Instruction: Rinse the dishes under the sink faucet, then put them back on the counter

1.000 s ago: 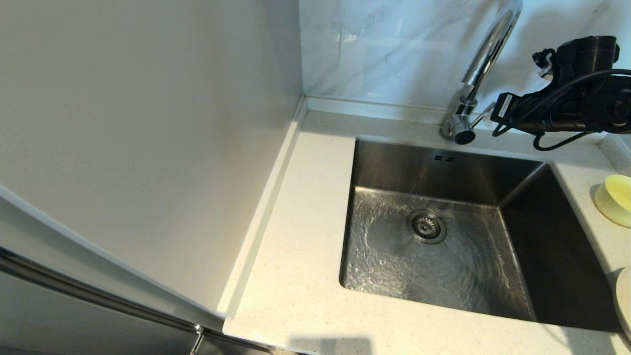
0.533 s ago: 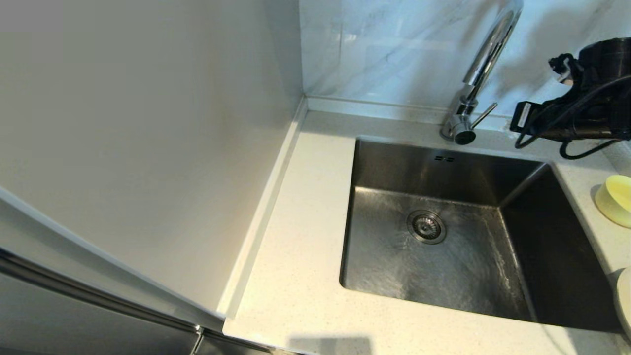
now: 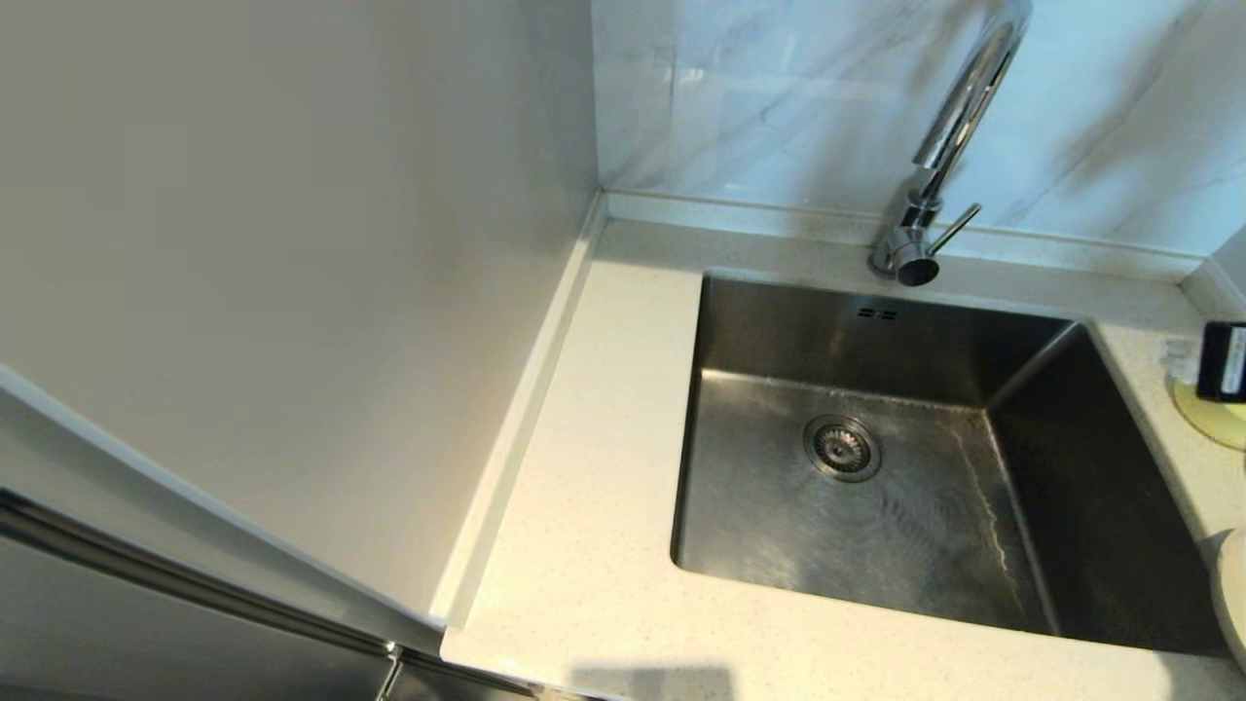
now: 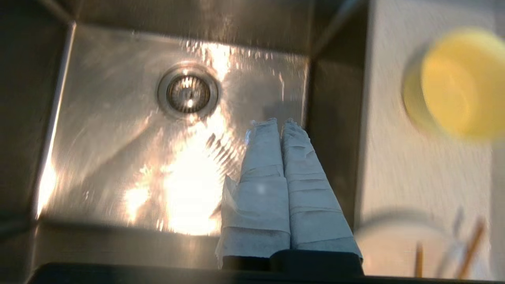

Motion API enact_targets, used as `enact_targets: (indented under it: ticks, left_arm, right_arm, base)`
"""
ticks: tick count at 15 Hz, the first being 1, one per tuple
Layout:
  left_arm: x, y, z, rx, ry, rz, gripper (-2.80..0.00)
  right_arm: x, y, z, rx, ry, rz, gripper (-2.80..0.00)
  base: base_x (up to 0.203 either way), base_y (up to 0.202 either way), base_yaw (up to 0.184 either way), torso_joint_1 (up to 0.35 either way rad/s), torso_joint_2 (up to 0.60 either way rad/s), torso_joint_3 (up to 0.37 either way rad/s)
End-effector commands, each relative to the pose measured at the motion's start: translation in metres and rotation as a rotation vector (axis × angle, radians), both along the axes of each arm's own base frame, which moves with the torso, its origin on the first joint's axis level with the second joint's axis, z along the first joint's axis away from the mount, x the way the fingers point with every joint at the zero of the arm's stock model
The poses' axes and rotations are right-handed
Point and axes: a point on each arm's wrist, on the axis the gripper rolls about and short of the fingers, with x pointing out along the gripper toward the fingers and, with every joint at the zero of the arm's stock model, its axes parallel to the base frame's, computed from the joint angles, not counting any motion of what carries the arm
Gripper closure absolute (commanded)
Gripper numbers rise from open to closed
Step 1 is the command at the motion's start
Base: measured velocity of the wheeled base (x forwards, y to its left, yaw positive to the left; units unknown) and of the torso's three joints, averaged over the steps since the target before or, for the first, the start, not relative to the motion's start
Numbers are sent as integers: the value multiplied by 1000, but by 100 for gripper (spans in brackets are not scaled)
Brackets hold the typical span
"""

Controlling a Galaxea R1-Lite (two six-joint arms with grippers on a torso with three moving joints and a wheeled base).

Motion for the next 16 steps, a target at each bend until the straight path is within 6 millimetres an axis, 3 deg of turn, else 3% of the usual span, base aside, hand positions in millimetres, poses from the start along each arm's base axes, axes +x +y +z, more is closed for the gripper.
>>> enact_targets:
  ticks: [1, 5, 8, 12, 16]
  left_arm:
    - [0, 0, 0, 0, 0, 1, 0]
    - [0, 0, 0, 0, 0, -1, 0]
    - [0, 0, 0, 0, 0, 0, 0]
    - [0, 0, 0, 0, 0, 1, 0]
    - [0, 0, 0, 0, 0, 1, 0]
  right_arm:
    - [-68, 14, -1, -20, -108, -1, 0]
    - [-152, 36, -54, 1, -201, 38, 0]
    - [-192, 44, -104, 2, -256, 104, 0]
    - [-208, 45, -163, -26, -212, 162, 0]
    - [-212, 44, -183, -29, -196, 158, 0]
  base:
    - [0, 0, 0, 0, 0, 0]
    - [0, 0, 0, 0, 0, 0]
    - [0, 0, 0, 0, 0, 0]
    - [0, 0, 0, 0, 0, 0]
    - [0, 0, 0, 0, 0, 0]
